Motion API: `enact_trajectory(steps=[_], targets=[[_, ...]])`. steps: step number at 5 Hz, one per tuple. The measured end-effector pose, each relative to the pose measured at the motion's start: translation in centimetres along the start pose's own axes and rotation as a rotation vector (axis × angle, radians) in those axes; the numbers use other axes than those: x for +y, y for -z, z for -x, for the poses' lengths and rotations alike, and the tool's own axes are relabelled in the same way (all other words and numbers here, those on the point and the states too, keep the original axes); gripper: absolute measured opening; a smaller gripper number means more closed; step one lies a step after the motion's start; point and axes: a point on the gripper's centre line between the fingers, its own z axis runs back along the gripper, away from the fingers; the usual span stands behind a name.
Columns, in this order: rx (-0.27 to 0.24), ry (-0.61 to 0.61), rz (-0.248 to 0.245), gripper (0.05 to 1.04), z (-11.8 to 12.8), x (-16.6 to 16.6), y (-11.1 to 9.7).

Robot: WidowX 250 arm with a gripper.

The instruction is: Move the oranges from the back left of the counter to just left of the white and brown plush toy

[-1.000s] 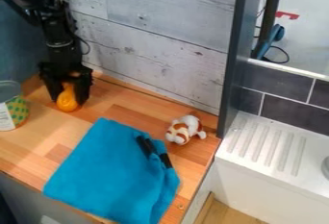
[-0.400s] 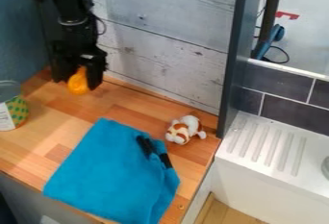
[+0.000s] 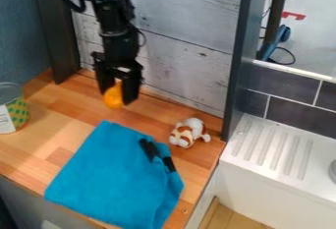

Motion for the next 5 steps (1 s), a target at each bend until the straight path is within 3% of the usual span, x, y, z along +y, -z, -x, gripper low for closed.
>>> enact_trajectory(steps=[1,2,4,5], targets=[[-0.007,0.081,0.045,0.812,-0.8,-1.9,0.8],[0.038,0.127,0.063,0.812,-0.8,-2.8,2.5],[0.051,0.213,0.071,0.812,-2.0,-3.6,3.6],[0.02,0.212,0.058,0.812,-2.5,-3.4,3.7]])
